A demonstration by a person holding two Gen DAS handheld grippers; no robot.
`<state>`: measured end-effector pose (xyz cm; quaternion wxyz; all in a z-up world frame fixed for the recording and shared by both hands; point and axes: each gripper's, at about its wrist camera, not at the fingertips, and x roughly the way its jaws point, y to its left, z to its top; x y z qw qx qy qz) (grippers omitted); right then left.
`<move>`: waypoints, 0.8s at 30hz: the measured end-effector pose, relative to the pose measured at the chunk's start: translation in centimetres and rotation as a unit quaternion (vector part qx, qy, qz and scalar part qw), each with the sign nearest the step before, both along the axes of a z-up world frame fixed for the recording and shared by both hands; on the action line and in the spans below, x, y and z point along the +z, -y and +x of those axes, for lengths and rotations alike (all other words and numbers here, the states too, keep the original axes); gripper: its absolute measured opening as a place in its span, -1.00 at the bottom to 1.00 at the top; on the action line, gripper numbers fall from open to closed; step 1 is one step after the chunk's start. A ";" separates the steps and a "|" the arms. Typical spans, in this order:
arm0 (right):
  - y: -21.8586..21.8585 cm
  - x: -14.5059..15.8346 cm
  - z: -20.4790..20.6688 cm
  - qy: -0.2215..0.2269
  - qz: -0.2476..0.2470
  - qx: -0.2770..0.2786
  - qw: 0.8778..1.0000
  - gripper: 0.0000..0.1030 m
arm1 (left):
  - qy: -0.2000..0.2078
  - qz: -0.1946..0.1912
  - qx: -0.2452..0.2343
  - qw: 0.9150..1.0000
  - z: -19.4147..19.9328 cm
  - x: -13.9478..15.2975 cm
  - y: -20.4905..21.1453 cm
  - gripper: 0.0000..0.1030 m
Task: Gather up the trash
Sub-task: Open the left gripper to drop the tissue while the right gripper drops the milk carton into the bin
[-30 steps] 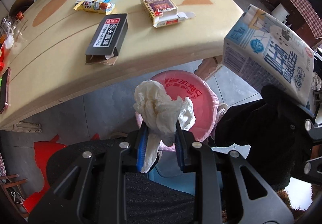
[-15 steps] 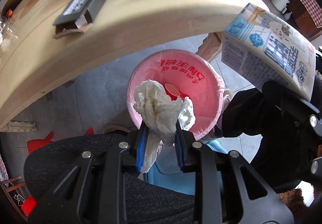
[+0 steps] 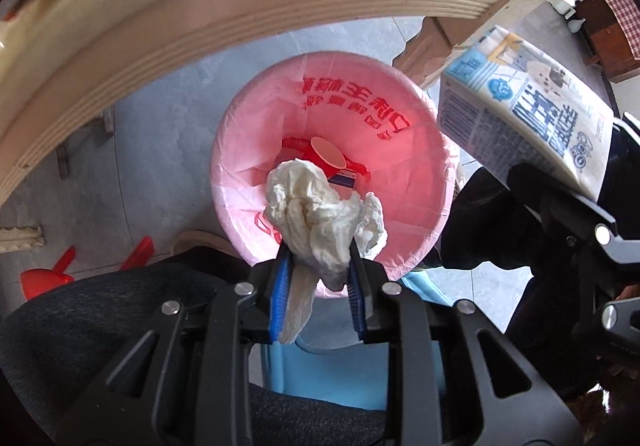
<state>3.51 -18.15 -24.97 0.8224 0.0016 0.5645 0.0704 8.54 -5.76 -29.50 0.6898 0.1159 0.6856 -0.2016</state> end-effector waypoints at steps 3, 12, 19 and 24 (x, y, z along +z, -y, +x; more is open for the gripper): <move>0.2 -2.1 0.4 -0.018 0.006 -0.006 1.000 0.32 | -0.024 -0.008 0.009 1.000 0.2 -1.8 0.0 -0.51; 0.3 -6.6 2.1 -0.058 0.023 -0.011 0.998 0.32 | -0.062 -0.011 0.031 0.998 1.6 -5.1 -0.1 -0.51; 0.3 -8.8 3.3 -0.086 0.023 -0.007 0.996 0.32 | -0.095 -0.001 0.044 0.995 2.9 -7.6 0.2 -0.52; 0.4 -10.3 3.9 -0.103 0.027 -0.006 0.994 0.32 | -0.107 0.004 0.051 0.993 3.4 -8.8 0.2 -0.52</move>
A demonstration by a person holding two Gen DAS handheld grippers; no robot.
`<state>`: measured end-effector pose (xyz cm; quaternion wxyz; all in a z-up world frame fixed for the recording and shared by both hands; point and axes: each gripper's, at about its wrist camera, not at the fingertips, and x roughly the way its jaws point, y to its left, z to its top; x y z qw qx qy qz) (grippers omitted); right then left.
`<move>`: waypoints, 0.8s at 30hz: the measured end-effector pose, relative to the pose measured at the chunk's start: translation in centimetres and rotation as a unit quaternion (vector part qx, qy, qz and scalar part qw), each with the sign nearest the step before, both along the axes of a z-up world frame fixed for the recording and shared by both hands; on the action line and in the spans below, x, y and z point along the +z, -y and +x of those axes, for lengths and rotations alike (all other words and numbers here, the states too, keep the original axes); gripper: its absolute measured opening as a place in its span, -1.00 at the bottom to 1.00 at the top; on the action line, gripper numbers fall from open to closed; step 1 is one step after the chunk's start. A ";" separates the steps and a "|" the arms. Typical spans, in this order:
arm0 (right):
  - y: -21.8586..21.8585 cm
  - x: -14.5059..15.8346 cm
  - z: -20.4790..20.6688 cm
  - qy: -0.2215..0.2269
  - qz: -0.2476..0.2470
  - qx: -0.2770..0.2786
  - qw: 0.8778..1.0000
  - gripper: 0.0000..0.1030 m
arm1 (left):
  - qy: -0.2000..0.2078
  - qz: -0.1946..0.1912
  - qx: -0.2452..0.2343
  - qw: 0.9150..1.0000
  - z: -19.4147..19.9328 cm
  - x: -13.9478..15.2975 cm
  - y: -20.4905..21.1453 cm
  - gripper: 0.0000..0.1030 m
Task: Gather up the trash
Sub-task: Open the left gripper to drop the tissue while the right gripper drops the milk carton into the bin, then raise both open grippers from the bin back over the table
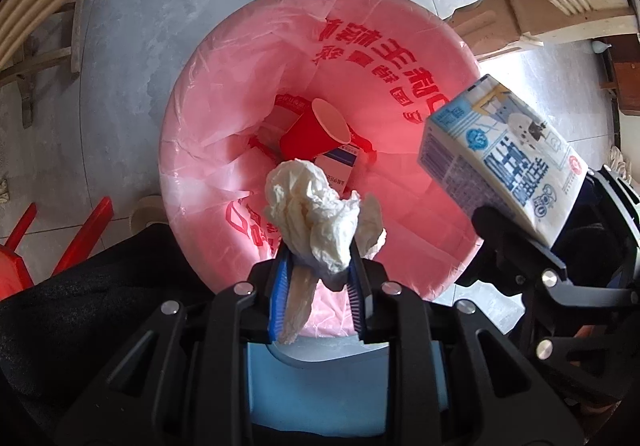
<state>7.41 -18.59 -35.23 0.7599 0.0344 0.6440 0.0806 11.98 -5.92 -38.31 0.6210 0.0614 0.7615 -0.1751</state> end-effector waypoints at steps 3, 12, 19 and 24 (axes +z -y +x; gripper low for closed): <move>-0.2 -0.5 0.3 -0.007 0.001 0.001 1.000 0.32 | 0.007 0.012 -0.011 1.000 0.1 -0.3 0.4 -0.50; -0.8 -1.5 0.6 -0.008 0.000 0.012 1.000 0.34 | 0.007 0.016 -0.015 1.000 0.3 -0.4 0.6 -0.11; -0.6 -1.6 0.7 -0.007 -0.003 0.004 1.000 0.48 | 0.012 0.025 -0.012 1.000 0.6 -0.4 0.4 0.10; -0.2 -1.5 0.7 -0.004 -0.004 0.002 1.000 0.54 | 0.014 0.025 -0.008 1.000 0.7 -0.4 0.3 0.13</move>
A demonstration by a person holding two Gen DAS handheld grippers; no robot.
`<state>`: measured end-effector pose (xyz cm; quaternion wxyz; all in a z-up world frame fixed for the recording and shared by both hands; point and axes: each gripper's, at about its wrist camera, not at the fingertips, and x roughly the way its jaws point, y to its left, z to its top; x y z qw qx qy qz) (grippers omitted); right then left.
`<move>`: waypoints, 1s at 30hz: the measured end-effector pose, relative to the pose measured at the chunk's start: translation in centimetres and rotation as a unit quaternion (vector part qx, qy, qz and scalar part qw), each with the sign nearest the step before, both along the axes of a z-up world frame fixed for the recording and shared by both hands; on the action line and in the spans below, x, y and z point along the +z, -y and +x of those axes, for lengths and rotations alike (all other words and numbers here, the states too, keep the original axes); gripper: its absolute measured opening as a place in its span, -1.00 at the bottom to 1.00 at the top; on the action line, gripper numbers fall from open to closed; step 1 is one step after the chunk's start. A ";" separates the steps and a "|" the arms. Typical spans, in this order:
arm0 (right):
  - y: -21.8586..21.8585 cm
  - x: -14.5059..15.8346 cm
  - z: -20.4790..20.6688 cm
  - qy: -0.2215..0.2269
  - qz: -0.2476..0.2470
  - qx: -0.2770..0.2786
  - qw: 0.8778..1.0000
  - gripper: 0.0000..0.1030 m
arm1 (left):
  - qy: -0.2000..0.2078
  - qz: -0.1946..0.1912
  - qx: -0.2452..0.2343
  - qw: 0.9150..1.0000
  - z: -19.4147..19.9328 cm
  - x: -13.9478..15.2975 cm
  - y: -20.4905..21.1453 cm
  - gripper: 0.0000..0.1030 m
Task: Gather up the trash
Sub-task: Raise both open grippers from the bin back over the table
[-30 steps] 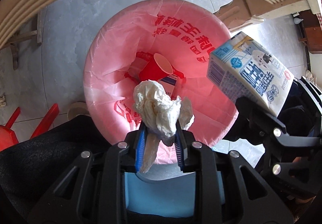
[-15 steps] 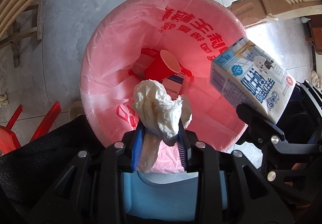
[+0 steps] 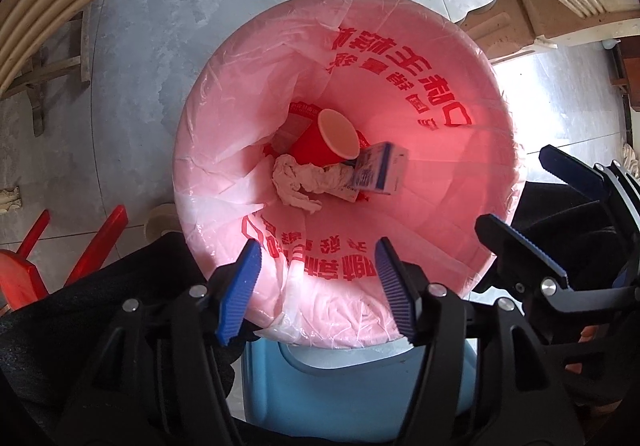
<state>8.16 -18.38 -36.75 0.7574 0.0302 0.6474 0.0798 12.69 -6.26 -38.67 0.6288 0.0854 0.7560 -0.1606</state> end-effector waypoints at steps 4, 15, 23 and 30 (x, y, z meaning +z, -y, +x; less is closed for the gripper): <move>0.1 -0.1 0.0 -0.002 -0.001 -0.001 1.000 0.55 | 0.003 0.000 0.001 1.000 0.1 0.1 -0.1 0.19; 0.5 0.4 -0.2 0.003 -0.004 -0.005 1.000 0.55 | 0.022 -0.002 0.001 1.000 0.0 0.7 -0.3 0.23; 1.1 2.4 -1.1 0.013 0.007 -0.027 1.000 0.58 | 0.057 0.008 -0.004 0.998 -0.4 2.6 -0.6 0.26; 1.2 7.4 -2.4 0.058 0.026 -0.046 0.997 0.67 | 0.119 0.033 -0.029 0.992 -2.3 8.5 -2.4 0.27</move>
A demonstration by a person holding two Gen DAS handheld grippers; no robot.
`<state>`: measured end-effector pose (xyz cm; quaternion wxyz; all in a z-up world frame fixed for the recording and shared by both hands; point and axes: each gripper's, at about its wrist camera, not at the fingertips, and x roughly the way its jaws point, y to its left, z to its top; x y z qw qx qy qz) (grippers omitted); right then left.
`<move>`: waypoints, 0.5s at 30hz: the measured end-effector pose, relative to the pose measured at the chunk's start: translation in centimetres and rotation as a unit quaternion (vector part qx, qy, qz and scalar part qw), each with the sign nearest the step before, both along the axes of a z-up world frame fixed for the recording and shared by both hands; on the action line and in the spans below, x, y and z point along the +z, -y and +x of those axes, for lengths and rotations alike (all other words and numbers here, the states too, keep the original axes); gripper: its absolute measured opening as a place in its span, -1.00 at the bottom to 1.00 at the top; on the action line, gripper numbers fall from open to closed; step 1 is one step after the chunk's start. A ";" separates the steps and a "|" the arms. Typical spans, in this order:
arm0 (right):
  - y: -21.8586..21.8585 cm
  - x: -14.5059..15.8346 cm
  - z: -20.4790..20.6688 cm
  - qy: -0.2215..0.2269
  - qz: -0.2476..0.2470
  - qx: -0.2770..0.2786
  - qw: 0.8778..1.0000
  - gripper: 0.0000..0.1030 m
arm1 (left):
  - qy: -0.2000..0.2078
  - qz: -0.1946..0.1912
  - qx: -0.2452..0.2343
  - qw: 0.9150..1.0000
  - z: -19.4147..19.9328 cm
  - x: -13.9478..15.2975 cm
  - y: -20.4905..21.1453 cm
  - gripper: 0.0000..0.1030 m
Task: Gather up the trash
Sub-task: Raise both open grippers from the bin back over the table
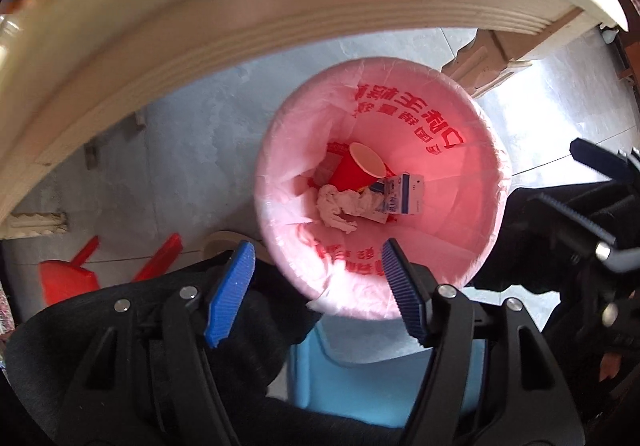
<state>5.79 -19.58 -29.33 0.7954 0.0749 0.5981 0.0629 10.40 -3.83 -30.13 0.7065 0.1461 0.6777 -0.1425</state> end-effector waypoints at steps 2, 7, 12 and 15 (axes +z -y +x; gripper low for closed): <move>0.2 1.9 -0.2 0.009 0.018 -0.004 1.000 0.67 | 0.005 0.000 -0.005 1.000 -0.6 2.5 -1.0 0.27; 0.6 7.8 0.1 0.041 0.021 0.006 0.999 0.73 | 0.052 0.026 -0.015 0.998 -0.6 9.7 -3.3 0.40; 0.5 14.7 1.4 0.082 -0.013 0.036 0.996 0.76 | 0.098 0.034 0.005 0.995 1.3 17.2 -6.0 0.45; 0.5 18.4 2.8 0.089 -0.006 0.053 0.995 0.84 | 0.113 0.029 0.003 0.993 2.5 21.1 -6.8 0.46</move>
